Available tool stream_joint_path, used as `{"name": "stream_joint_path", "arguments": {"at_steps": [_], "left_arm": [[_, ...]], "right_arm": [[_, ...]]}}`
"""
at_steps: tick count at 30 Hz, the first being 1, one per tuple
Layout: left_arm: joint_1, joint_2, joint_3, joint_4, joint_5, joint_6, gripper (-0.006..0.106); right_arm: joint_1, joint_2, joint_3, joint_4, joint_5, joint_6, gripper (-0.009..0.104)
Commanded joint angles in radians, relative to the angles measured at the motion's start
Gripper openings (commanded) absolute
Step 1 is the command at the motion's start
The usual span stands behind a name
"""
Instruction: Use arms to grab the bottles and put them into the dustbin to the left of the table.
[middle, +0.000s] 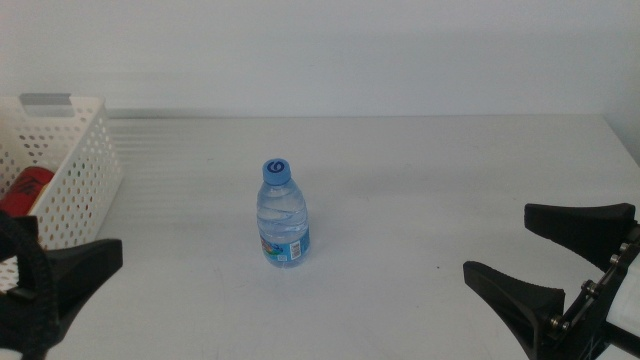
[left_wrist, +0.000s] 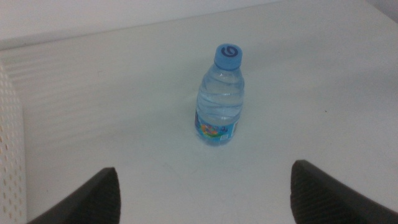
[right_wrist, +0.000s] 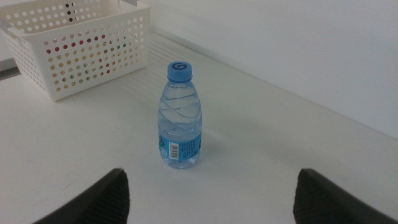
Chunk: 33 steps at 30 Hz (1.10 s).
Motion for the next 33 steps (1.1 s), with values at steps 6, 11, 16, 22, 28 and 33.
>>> {"name": "stream_joint_path", "arguments": {"at_steps": [6, 11, 16, 22, 28, 33], "left_arm": [[-0.005, 0.007, 0.02, -0.016, -0.222, -0.007, 0.09], [-0.005, 0.007, 0.205, -0.017, -0.53, 0.001, 0.09], [-0.005, 0.007, 0.361, -0.017, -0.798, 0.001, 0.09], [-0.005, 0.009, 0.466, 0.034, -1.028, 0.007, 0.09], [-0.005, 0.06, 0.543, 0.041, -1.131, -0.006, 0.09], [-0.005, 0.189, 0.546, 0.065, -1.171, -0.033, 0.09]], "right_arm": [[-0.005, -0.006, -0.028, 0.0, -0.084, -0.009, 0.076], [-0.005, -0.006, -0.028, 0.0, -0.084, -0.009, 0.076], [-0.005, -0.006, -0.028, 0.0, -0.084, -0.009, 0.076], [-0.005, -0.006, -0.028, 0.0, -0.084, -0.009, 0.076], [-0.005, -0.006, -0.028, 0.0, -0.084, -0.009, 0.076], [-0.005, -0.006, -0.028, 0.0, -0.084, -0.009, 0.076]]}}
